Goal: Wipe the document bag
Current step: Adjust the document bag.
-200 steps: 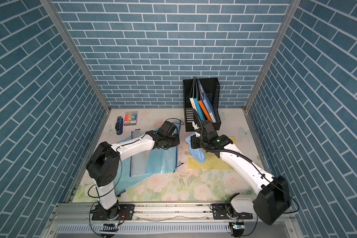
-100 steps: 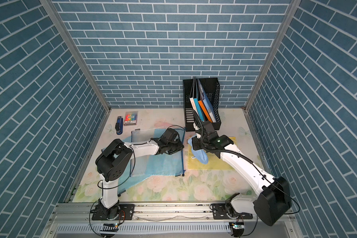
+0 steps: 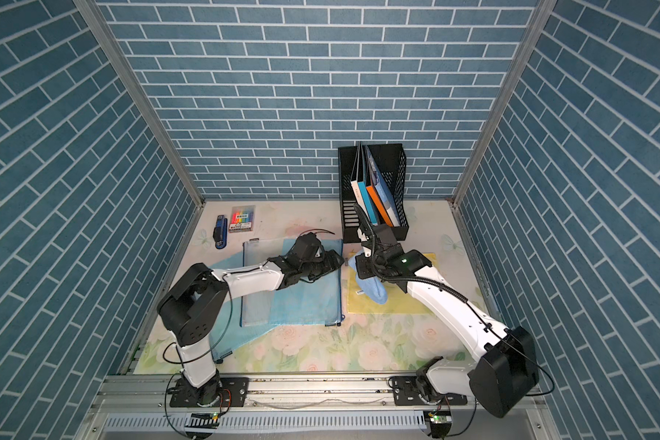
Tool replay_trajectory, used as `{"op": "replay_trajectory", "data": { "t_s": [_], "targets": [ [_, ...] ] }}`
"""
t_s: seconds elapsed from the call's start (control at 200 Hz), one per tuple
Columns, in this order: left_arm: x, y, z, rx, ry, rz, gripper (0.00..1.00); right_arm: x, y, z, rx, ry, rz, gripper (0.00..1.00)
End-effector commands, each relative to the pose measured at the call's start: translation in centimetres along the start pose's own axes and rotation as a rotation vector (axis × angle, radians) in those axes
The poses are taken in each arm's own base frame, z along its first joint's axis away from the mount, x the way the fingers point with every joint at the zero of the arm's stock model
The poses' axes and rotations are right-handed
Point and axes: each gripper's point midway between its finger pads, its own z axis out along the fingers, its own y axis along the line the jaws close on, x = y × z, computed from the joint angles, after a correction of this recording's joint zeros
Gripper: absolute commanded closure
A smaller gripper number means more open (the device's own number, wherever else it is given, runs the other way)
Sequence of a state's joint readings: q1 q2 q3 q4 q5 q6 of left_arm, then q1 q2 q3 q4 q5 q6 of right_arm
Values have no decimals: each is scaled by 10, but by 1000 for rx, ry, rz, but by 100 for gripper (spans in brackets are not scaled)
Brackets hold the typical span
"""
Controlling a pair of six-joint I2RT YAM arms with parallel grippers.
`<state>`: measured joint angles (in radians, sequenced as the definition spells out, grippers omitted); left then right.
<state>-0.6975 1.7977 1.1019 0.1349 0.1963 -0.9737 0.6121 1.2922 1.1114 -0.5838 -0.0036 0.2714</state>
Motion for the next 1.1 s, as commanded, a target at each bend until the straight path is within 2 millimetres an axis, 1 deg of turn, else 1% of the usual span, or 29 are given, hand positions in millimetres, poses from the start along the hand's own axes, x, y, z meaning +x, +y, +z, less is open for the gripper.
{"op": "replay_trajectory", "data": {
  "t_s": [0.0, 0.025, 0.115, 0.25, 0.32, 0.365, 0.445, 0.505, 0.6, 0.631, 0.766, 0.861, 0.991, 1.096],
  "targets": [
    [-30, 6, -36, 4, -88, 39, 22, -10, 4, -9, -5, 1, -51, 93],
    [-35, 10, -45, 0, -100, 38, 21, -11, 6, -9, -6, 5, -57, 93],
    [-46, 44, -73, -50, -123, 16, 21, -15, 19, -9, -17, 13, -107, 93],
    [-43, 95, -100, -56, -97, -48, 20, -17, 54, 4, -86, 48, -193, 93],
    [-41, 116, -108, -96, -83, -40, 19, -16, 72, 16, -116, 64, -232, 93],
    [-37, 132, -110, -127, -59, -45, 18, -14, 82, 24, -139, 73, -244, 93],
    [-34, 154, -114, -168, -35, -56, 18, -11, 92, 40, -164, 90, -239, 93],
    [-33, 166, -118, -194, -34, -52, 17, -6, 96, 52, -178, 108, -236, 93],
    [-32, 182, -121, -216, -33, -63, 16, 9, 95, 75, -172, 152, -235, 93],
    [-32, 186, -122, -215, -31, -68, 15, 18, 99, 82, -200, 188, -234, 93],
    [-29, 195, -118, -157, -15, -108, 13, 51, 96, 109, -204, 305, -206, 94],
    [-26, 202, -111, -172, 16, -94, 13, 68, 91, 122, -192, 353, -187, 93],
    [-21, 206, -101, -157, 48, -105, 13, 89, 87, 138, -191, 444, -149, 94],
    [-22, 204, -96, -136, 53, -110, 12, 101, 85, 145, -187, 491, -140, 94]
  ]
}}
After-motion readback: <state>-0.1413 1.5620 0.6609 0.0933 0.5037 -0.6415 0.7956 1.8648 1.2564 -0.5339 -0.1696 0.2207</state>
